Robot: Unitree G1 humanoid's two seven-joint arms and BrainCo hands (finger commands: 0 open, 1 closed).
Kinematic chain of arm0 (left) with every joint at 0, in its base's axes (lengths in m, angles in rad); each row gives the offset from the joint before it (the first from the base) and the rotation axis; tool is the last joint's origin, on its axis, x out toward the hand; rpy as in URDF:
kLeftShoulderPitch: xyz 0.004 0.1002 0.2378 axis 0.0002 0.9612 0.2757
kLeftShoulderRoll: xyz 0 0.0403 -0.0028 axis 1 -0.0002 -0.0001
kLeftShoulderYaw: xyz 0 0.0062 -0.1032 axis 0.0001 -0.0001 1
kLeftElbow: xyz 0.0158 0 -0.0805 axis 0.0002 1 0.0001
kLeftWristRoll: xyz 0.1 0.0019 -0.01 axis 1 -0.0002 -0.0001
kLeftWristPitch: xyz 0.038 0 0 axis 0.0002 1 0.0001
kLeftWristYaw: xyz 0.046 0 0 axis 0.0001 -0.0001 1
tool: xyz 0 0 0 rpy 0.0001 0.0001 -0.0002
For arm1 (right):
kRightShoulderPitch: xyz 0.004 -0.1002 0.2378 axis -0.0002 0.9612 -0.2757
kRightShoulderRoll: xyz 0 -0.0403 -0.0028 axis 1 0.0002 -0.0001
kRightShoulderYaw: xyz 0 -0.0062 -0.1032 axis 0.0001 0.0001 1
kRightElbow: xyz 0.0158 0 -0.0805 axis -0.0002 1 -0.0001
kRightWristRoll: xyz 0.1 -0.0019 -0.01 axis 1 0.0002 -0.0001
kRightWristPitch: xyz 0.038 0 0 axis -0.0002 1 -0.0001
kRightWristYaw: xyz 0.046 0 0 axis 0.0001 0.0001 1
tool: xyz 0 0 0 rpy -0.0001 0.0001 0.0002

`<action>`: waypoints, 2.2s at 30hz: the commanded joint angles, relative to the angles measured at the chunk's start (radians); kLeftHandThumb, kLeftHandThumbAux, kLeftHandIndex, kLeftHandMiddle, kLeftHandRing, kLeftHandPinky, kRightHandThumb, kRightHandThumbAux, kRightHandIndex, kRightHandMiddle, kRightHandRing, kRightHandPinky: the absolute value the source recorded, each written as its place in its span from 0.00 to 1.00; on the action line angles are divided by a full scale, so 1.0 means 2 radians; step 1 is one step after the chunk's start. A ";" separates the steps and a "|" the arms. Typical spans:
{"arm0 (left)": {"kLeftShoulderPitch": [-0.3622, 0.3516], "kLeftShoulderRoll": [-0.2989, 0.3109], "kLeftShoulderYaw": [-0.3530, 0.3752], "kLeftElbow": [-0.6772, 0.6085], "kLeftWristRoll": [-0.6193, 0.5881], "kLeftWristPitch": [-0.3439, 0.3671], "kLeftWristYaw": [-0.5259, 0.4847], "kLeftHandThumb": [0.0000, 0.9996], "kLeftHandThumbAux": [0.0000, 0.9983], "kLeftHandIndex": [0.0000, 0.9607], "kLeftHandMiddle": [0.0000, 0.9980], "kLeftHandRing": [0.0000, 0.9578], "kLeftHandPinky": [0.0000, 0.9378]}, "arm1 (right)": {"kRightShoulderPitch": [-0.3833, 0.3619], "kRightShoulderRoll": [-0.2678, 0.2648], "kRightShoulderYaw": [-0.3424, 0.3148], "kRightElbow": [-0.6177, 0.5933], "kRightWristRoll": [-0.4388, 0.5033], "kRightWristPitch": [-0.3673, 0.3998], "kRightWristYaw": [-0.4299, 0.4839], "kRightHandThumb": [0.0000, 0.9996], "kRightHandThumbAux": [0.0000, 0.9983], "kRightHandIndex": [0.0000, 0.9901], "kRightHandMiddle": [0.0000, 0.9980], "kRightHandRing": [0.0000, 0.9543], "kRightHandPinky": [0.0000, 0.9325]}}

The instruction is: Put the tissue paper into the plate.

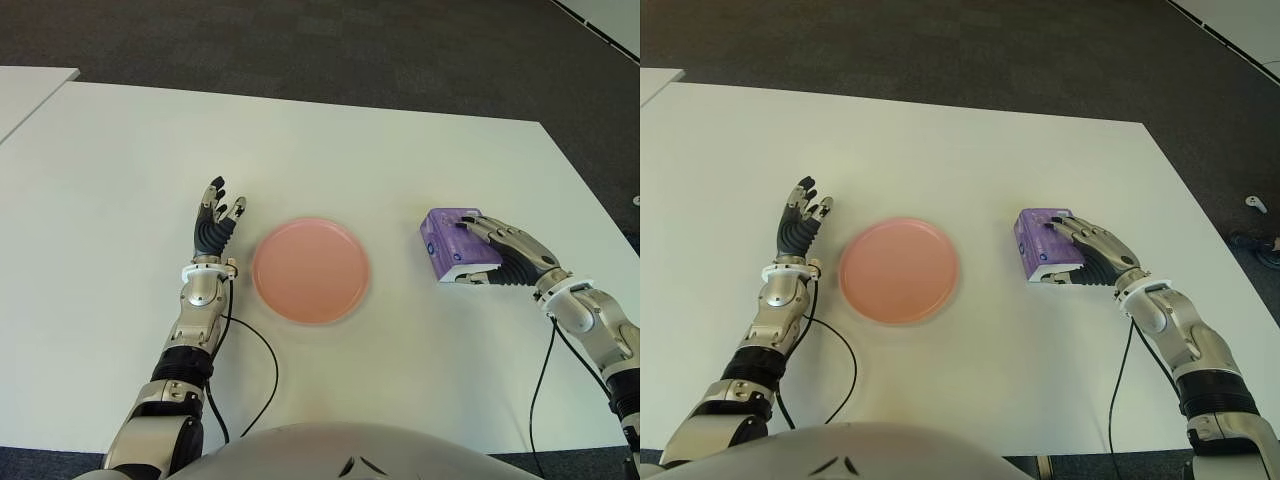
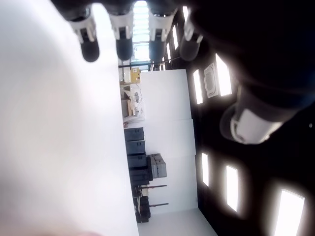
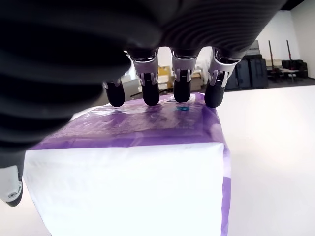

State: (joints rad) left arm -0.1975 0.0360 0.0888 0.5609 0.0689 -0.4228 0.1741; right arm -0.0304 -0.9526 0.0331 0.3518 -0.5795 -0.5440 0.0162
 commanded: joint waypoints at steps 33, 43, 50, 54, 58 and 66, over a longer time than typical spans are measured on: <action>0.005 -0.008 0.000 0.000 0.001 0.007 0.005 0.00 0.55 0.00 0.00 0.00 0.00 | -0.024 0.011 0.049 0.050 -0.068 0.008 -0.038 0.37 0.50 0.00 0.02 0.00 0.00; 0.006 -0.004 0.001 0.003 0.001 -0.002 0.002 0.00 0.55 0.00 0.00 0.00 0.00 | -0.060 0.007 0.107 0.090 -0.128 0.012 -0.064 0.36 0.51 0.00 0.01 0.00 0.00; 0.004 -0.006 0.004 0.006 0.001 -0.003 0.006 0.00 0.56 0.00 0.00 0.00 0.00 | -0.072 0.005 0.134 0.107 -0.143 0.017 -0.070 0.34 0.53 0.00 0.00 0.00 0.00; 0.005 -0.005 0.004 0.001 0.002 0.001 0.006 0.00 0.56 0.00 0.00 0.00 0.00 | -0.079 0.007 0.151 0.124 -0.149 0.016 -0.077 0.33 0.54 0.00 0.01 0.00 0.00; 0.007 -0.004 0.004 -0.003 0.001 0.006 0.004 0.00 0.55 0.00 0.00 0.00 0.00 | -0.087 0.008 0.167 0.139 -0.152 0.013 -0.079 0.33 0.55 0.00 0.01 0.00 0.00; 0.008 -0.002 0.005 -0.007 -0.002 0.009 0.001 0.00 0.57 0.00 0.00 0.00 0.00 | -0.098 0.010 0.197 0.157 -0.160 0.014 -0.085 0.30 0.56 0.00 0.00 0.00 0.00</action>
State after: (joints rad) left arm -0.1953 0.0273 0.0993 0.5492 0.0678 -0.4197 0.1785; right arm -0.2802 -0.9573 0.3487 0.6186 -0.8329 -0.5135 -0.2042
